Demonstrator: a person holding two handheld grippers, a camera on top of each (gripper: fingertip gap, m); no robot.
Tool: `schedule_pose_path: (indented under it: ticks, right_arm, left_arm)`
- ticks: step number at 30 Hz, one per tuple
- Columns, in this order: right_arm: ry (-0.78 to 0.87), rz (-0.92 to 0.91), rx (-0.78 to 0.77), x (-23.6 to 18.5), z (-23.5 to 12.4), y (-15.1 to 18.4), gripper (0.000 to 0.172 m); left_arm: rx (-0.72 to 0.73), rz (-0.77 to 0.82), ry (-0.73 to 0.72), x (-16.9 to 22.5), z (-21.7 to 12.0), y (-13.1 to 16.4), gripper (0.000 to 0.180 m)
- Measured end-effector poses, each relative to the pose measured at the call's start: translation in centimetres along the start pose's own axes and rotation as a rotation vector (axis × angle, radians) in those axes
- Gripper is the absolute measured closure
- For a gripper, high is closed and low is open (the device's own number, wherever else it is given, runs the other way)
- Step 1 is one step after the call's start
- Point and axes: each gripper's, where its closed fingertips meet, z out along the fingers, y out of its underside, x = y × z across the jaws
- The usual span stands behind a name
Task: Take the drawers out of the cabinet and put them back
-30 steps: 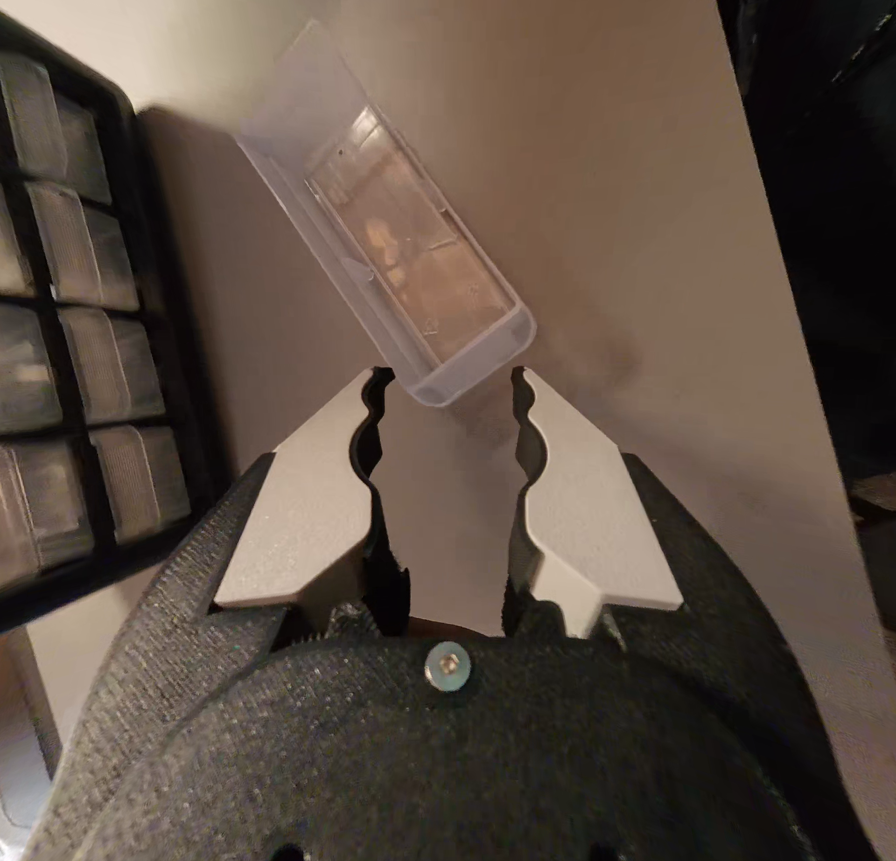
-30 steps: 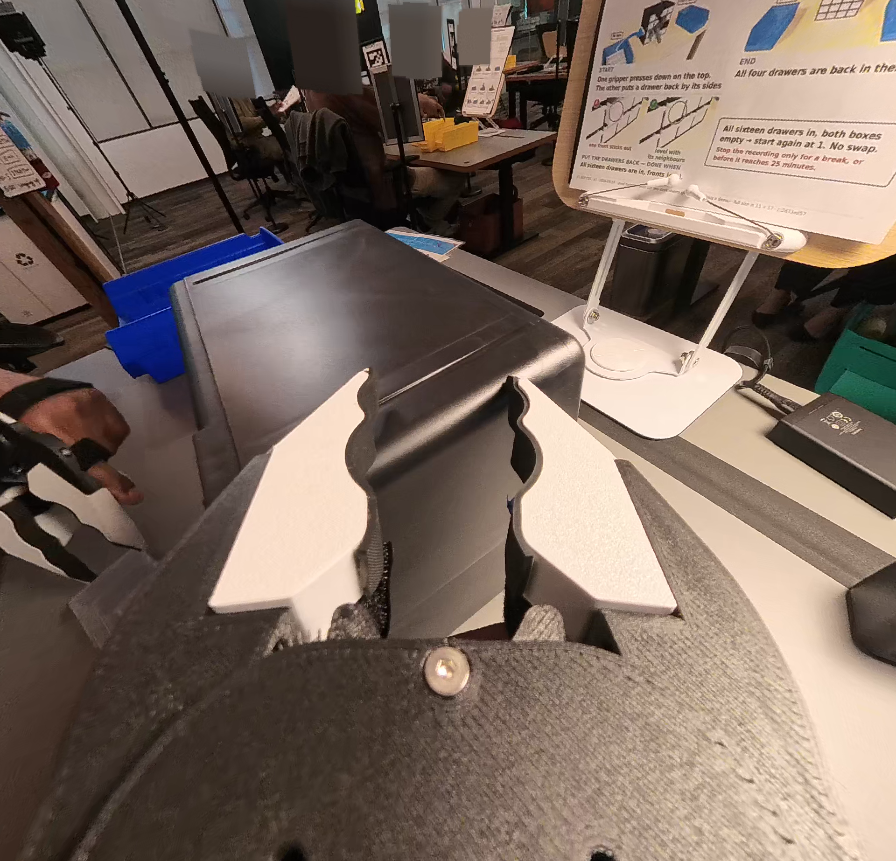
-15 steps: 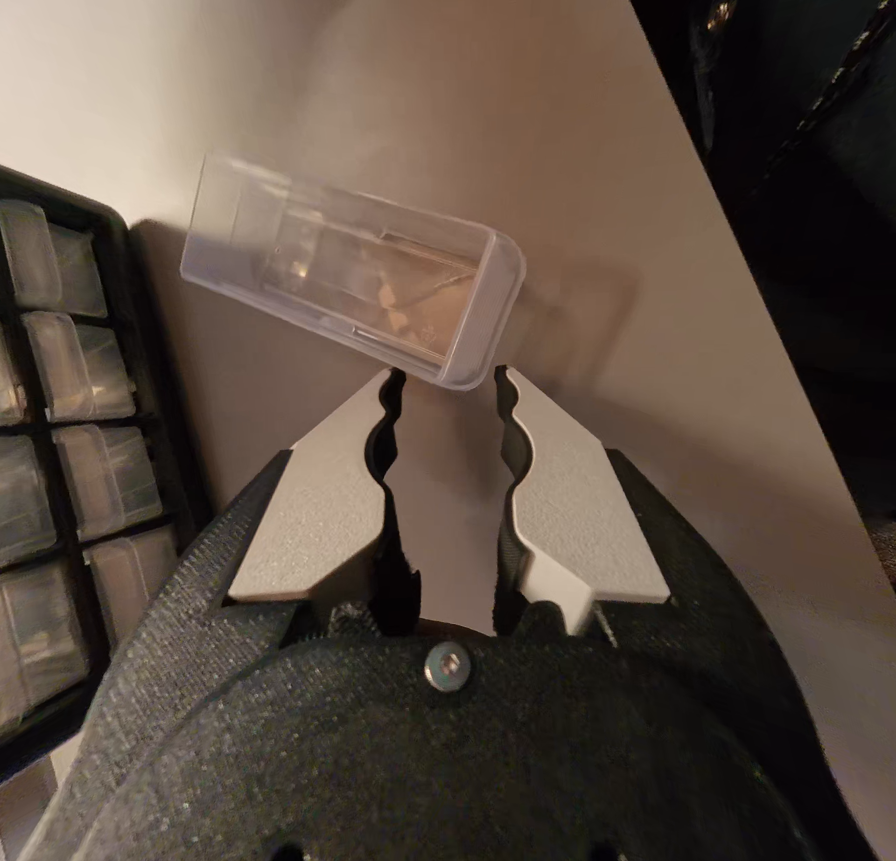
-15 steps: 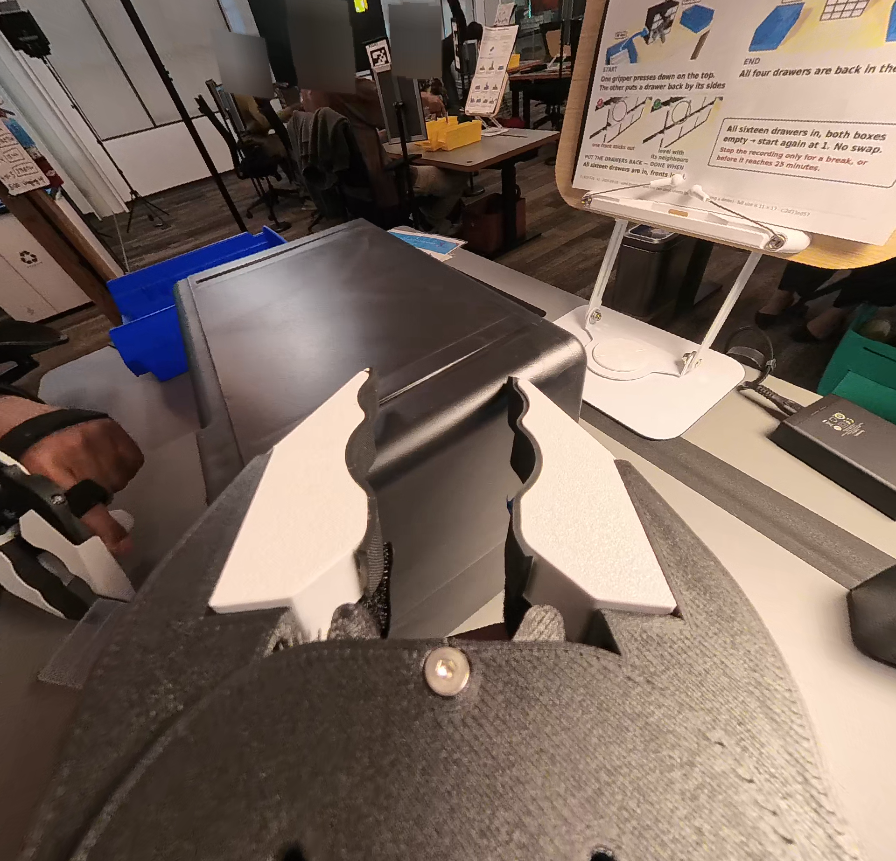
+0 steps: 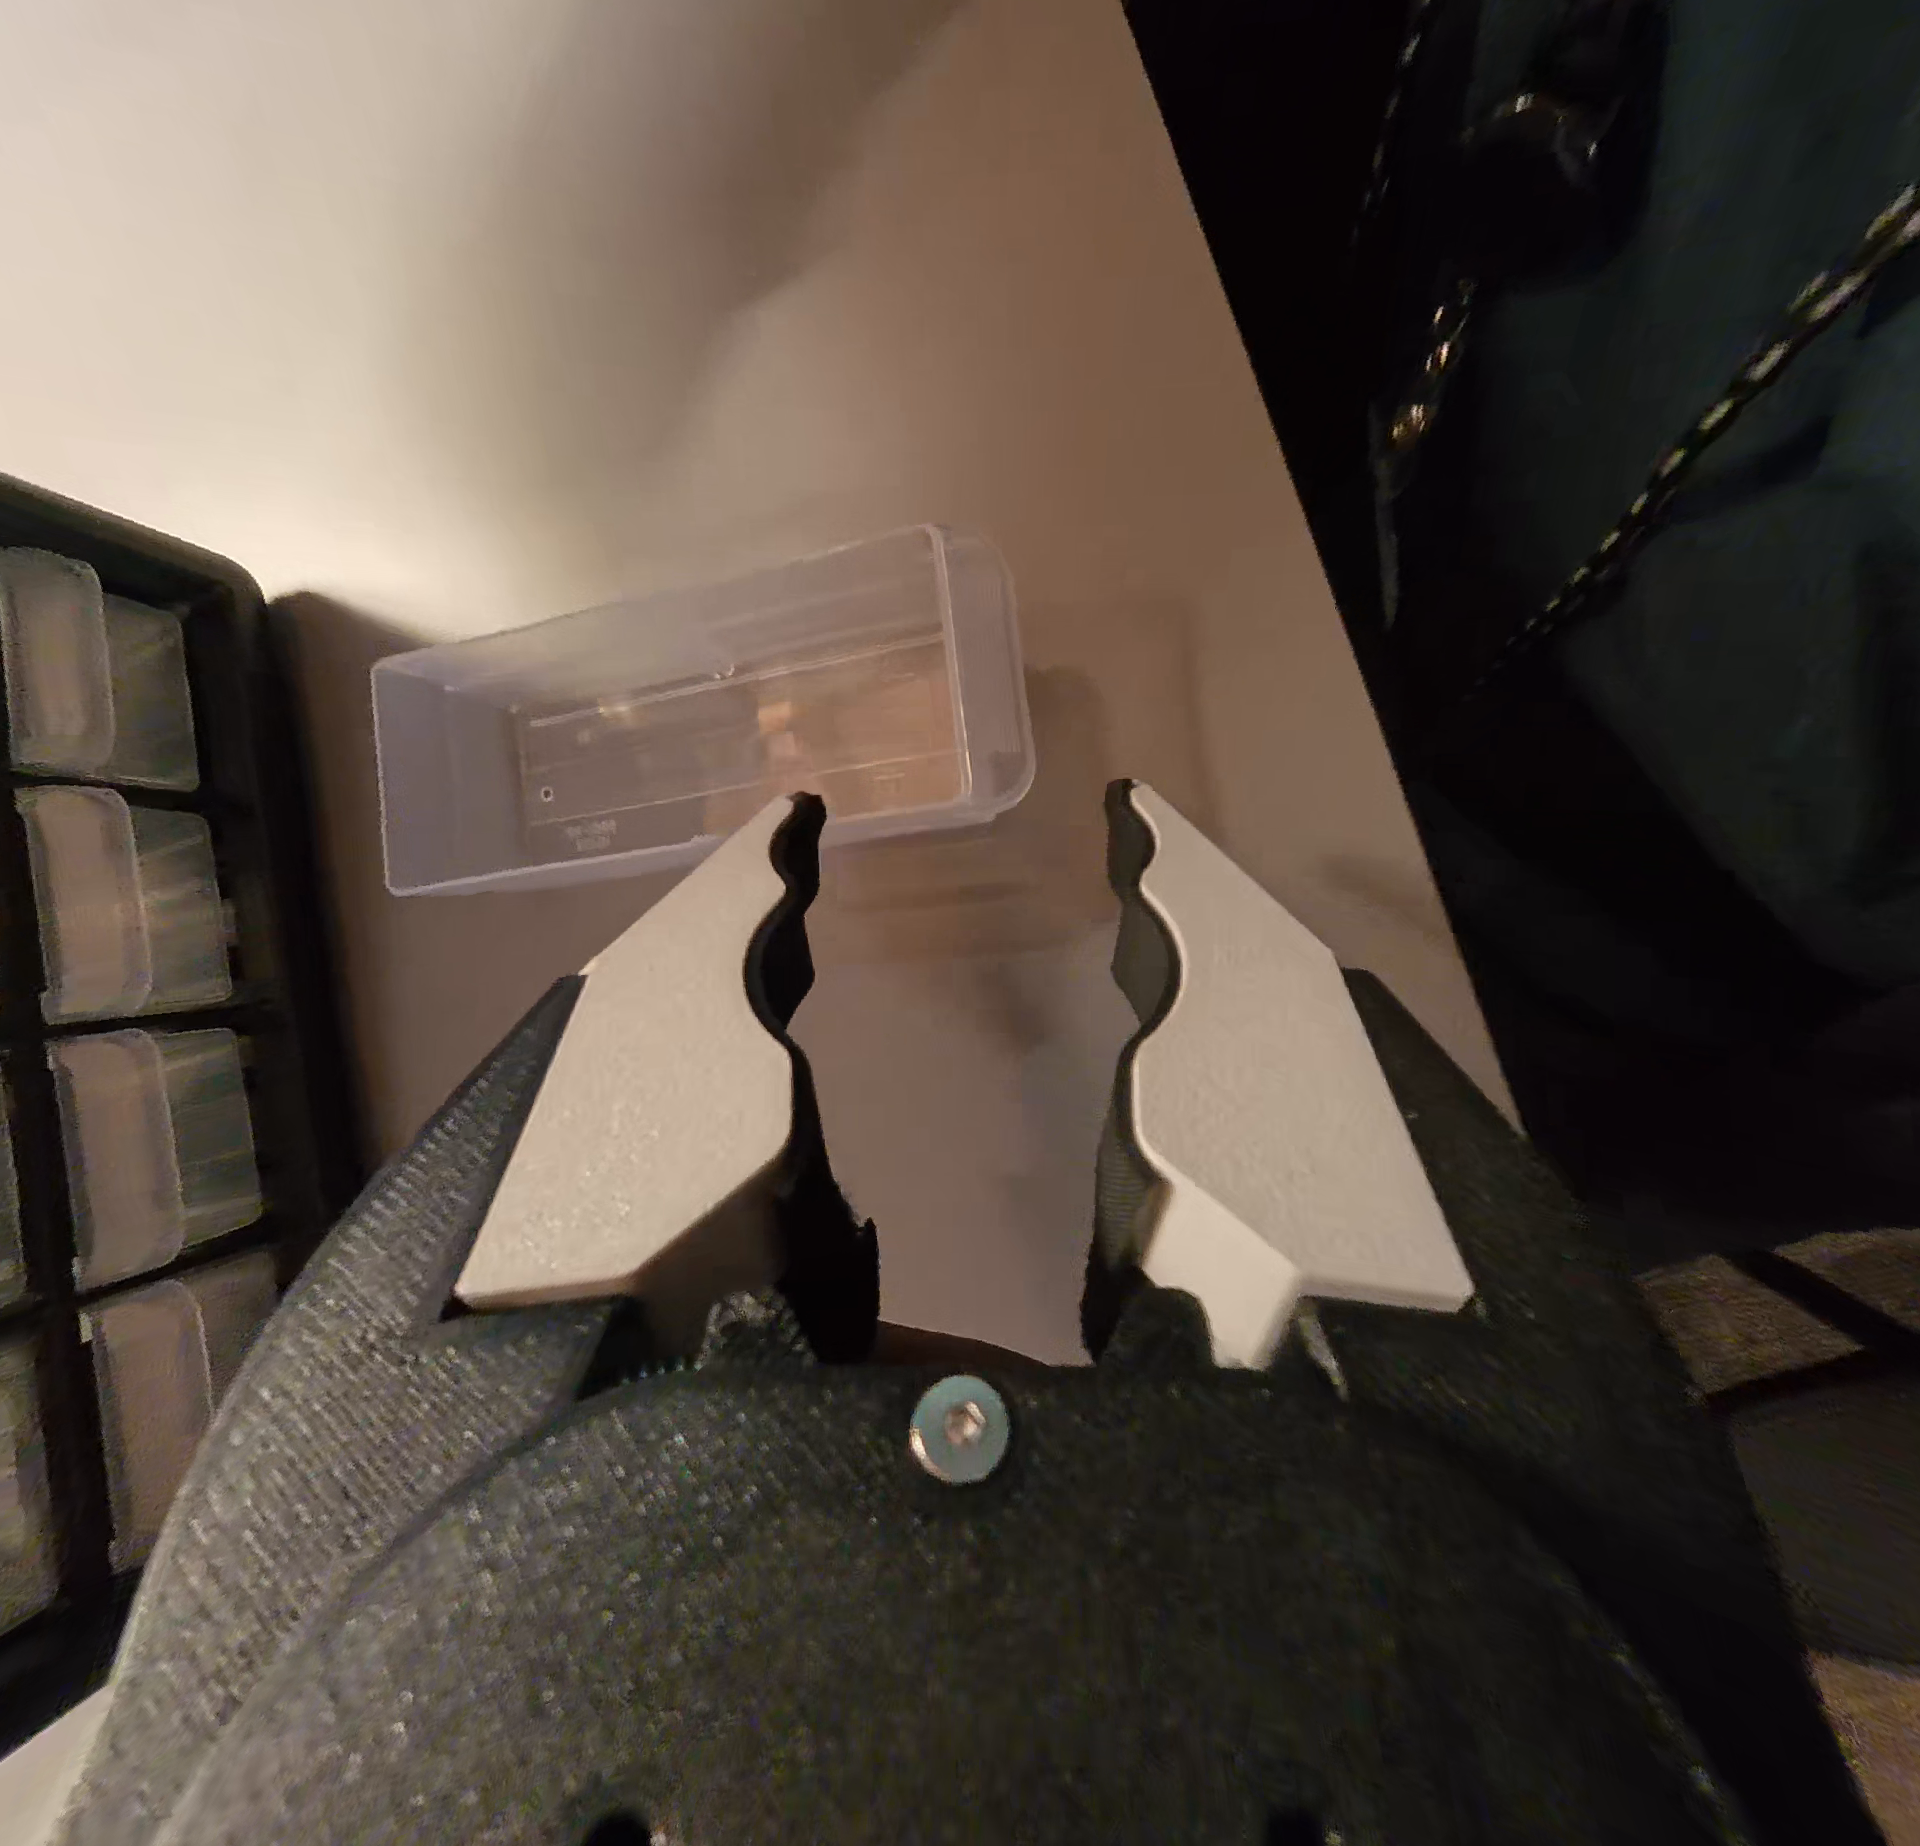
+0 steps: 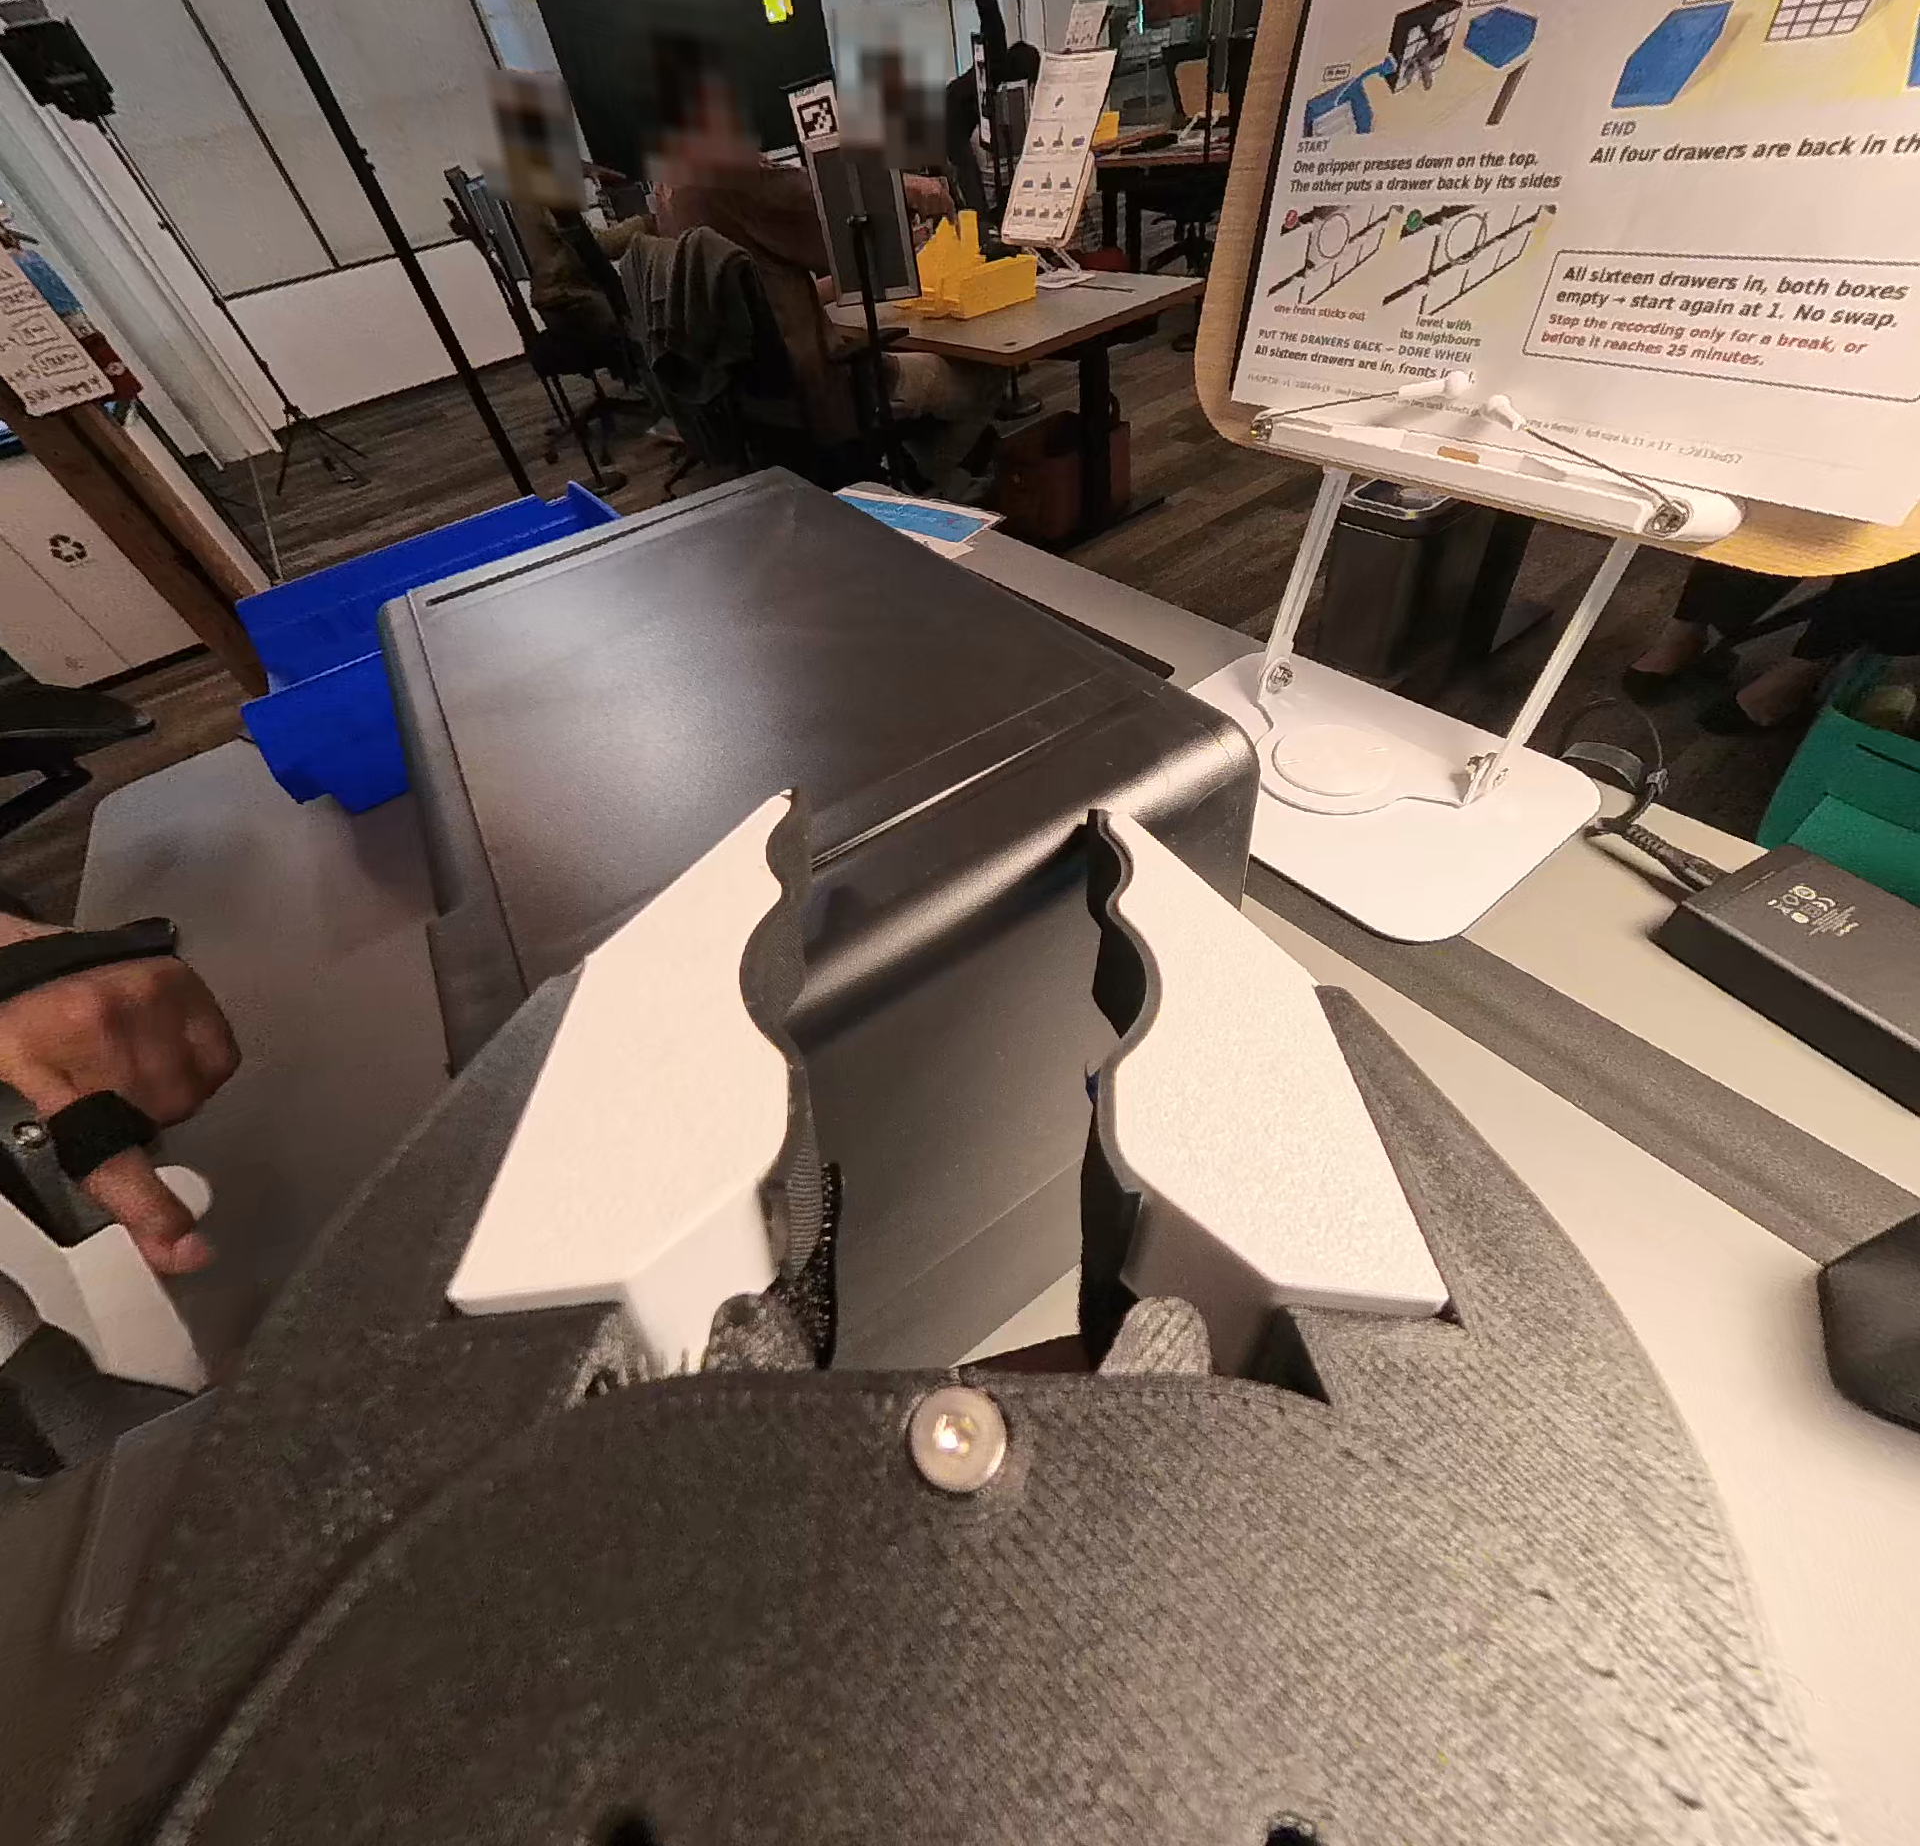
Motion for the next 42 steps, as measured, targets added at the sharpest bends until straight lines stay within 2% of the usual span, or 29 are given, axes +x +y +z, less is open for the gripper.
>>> schedule_pose_path:
  ticks: [5,9,13,19,26,31,42]
  right_arm:
    - [0.0,-0.002,0.0,-0.1,0.0,0.0,0.116]
    - [0.0,-0.003,-0.001,-0.1,0.0,0.0,0.116]
    - [-0.004,-0.003,-0.001,-0.1,-0.1,0.0,0.116]
    - [-0.003,-0.004,-0.001,-0.2,0.0,0.0,0.116]
    - [-0.003,-0.005,-0.001,-0.3,0.0,0.0,0.116]
    - [-0.005,-0.005,-0.002,-0.2,-0.1,0.0,0.116]
    - [-0.014,0.005,0.001,-0.1,-0.1,0.0,0.116]
  left_arm:
    - [0.028,-0.075,-0.024,0.1,1.2,-1.9,0.129]
    - [-0.112,0.031,-0.102,-0.2,3.3,0.7,0.14]
    - [-0.092,0.081,-0.138,-0.5,3.2,0.5,0.165]
    - [0.024,0.092,-0.166,-2.1,0.1,-2.0,0.166]
    - [0.14,0.068,-0.186,-5.9,-4.9,-5.0,0.166]
    - [0.129,0.047,-0.13,-8.4,-6.0,-5.3,0.166]
    - [0.023,0.006,-0.013,-10.9,-6.7,-5.0,0.165]
